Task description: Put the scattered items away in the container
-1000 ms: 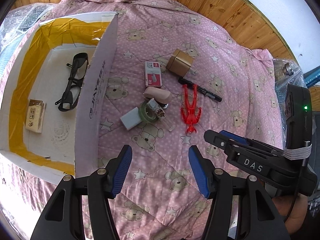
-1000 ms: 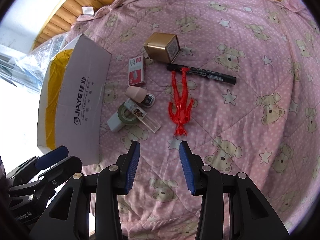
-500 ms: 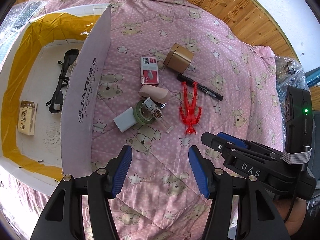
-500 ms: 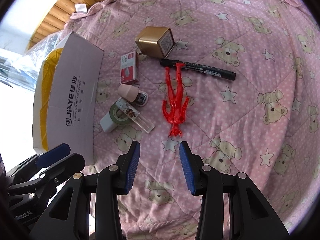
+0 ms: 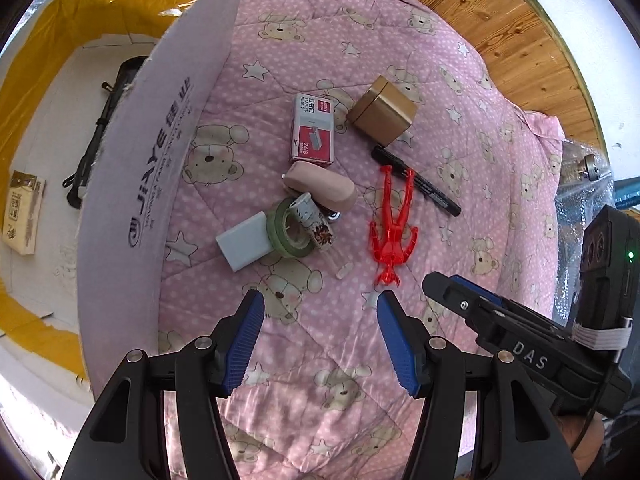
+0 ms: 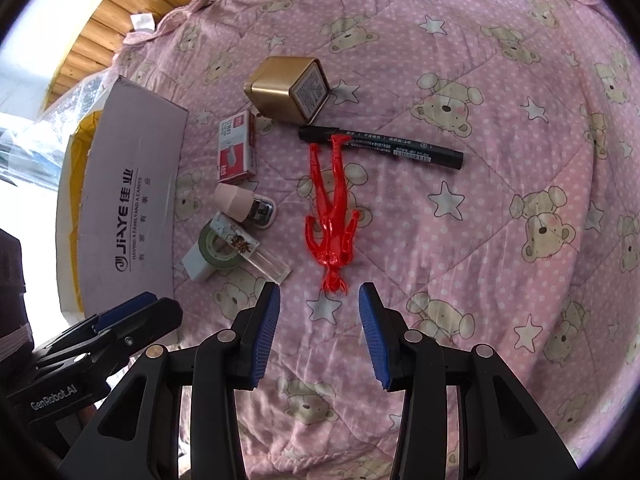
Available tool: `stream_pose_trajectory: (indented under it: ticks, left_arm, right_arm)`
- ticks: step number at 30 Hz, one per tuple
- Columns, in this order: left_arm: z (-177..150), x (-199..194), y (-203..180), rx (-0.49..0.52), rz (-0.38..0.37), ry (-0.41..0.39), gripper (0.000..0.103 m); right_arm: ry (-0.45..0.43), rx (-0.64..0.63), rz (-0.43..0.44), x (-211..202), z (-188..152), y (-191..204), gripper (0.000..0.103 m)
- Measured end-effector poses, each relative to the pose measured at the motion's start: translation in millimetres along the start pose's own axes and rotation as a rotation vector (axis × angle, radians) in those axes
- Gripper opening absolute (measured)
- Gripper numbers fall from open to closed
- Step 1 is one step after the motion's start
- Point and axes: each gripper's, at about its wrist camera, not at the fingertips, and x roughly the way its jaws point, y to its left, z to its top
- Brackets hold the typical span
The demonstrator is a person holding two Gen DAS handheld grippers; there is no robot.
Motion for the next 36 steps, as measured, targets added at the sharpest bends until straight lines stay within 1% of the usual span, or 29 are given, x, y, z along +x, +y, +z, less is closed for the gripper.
stream_pose_trajectory:
  ticks: [5,11,15,18,24,26,27,28,30,31,32,34,36]
  left_arm:
    - [8.1,9.9,5.8,-0.005,0.01,0.012,0.06]
    - [14.2,26.1,28.5,-0.047,0.036,0.046,0.06]
    - [15.1,34.1,28.2,-0.038,0.034,0.063,0.06]
    - [17.0,41.1,28.7,-0.035,0.04,0.066,0.06]
    - [21.3,58.7,30.4,-0.007,0.081,0.069,0.062]
    - [22.4,65.2,30.9,-0.014,0.088,0.074,0.062]
    - [22.7,65.7,30.5,-0.019,0.073,0.072,0.062]
    - [22.6,65.0,28.0,-0.012,0.04,0.069,0.062]
    - [21.2,63.5,19.3,0.024,-0.057,0.087,0.062]
    - [19.8,60.4,15.2,0.04,-0.122,0.088,0.062]
    - [19.0,57.4,13.8,0.042,-0.144,0.08,0.062]
    - [19.5,53.8,16.5,0.024,-0.135,0.065,0.062]
    - [22.4,55.0,24.8,-0.022,-0.119,0.057,0.062]
  right_arm:
    - [0.009,-0.017,0.021,5.2,6.2,5.4,0.044]
    - [0.036,-0.047,0.041,17.4,15.7,17.6,0.044]
    - [0.043,-0.043,0.024,24.2,20.4,16.8,0.044]
    - [0.046,-0.026,0.003,28.4,22.4,9.2,0.048]
    - [0.067,0.0,-0.042,41.1,24.4,-8.2,0.049]
    - [0.078,0.004,-0.056,47.3,25.0,-12.4,0.049]
    - [0.082,0.005,-0.063,50.2,25.5,-14.3,0.049]
    - [0.084,0.006,-0.069,52.6,26.0,-16.1,0.049]
    - [0.081,0.019,-0.084,55.0,27.3,-21.7,0.049]
    - [0.077,0.029,-0.081,54.4,27.9,-23.9,0.049]
    - [0.074,0.039,-0.078,53.9,28.6,-26.1,0.049]
    - [0.07,0.041,-0.078,52.5,29.9,-26.7,0.05]
    - [0.068,0.033,-0.064,51.0,31.2,-23.7,0.05]
